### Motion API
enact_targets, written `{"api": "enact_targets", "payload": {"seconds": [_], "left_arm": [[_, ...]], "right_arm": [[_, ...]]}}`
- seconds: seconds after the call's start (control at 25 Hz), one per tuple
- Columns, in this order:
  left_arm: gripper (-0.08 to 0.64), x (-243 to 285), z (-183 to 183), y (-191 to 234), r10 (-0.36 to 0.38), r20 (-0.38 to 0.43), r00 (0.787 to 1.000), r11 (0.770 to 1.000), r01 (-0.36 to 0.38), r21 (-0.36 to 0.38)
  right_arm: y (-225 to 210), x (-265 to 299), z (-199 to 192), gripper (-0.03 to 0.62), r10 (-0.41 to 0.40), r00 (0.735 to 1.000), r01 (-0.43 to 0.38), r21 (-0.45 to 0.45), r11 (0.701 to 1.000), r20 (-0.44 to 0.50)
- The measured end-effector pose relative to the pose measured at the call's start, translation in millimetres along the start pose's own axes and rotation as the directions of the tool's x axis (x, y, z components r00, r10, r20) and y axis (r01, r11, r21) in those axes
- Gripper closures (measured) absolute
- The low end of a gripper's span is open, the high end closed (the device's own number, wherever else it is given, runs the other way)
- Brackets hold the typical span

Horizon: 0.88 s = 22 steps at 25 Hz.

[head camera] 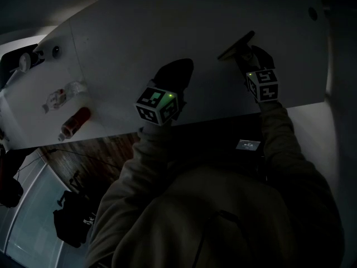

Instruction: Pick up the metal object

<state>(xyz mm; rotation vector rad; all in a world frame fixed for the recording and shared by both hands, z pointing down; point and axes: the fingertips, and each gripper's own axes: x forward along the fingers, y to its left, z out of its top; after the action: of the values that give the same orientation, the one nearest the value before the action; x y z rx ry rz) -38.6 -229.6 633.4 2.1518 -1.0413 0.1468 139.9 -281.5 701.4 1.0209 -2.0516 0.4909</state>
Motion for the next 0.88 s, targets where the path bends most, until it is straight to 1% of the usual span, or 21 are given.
{"api": "enact_targets", "payload": {"seconds": [0.12, 0.2, 0.24, 0.32, 0.4, 0.52, 0.72, 0.88], "left_arm": [[0.557, 0, -1, 3, 0.005, -0.005, 1.000, 1.000, -0.005, -0.003], [0.557, 1, -3, 4, 0.007, -0.011, 1.000, 1.000, -0.007, -0.002], [0.557, 2, -5, 3, 0.007, -0.015, 1.000, 1.000, -0.007, -0.001], [0.557, 3, -8, 3, 0.008, -0.024, 1.000, 1.000, -0.008, 0.000], [0.557, 2, -9, 4, 0.011, -0.028, 1.000, 1.000, -0.011, -0.003], [0.557, -1, -10, 8, 0.021, -0.029, 0.999, 1.000, -0.021, -0.009], [0.557, -2, -8, 10, 0.031, -0.025, 0.999, 0.999, -0.032, -0.014], [0.557, -2, -6, 10, 0.033, -0.023, 0.999, 0.999, -0.033, -0.013]], "right_arm": [[-5, 0, -3, 0.340, -0.001, 1.000, 0.001, -0.006, 1.000, -0.014], [-2, 2, -10, 0.336, 0.025, 0.999, -0.026, -0.014, 1.000, -0.040], [0, 4, -13, 0.336, 0.038, 0.998, -0.039, -0.023, 0.999, -0.055], [0, 6, -17, 0.333, 0.038, 0.997, -0.042, -0.053, 0.998, -0.074], [-1, 8, -16, 0.334, 0.024, 0.997, -0.028, -0.066, 0.997, -0.073], [-3, 10, -14, 0.334, 0.013, 0.998, -0.016, -0.052, 0.999, -0.064], [1, 8, -14, 0.334, 0.026, 0.997, -0.031, -0.061, 0.998, -0.077], [3, 6, -12, 0.334, 0.022, 0.997, -0.027, -0.061, 0.998, -0.070]]}}
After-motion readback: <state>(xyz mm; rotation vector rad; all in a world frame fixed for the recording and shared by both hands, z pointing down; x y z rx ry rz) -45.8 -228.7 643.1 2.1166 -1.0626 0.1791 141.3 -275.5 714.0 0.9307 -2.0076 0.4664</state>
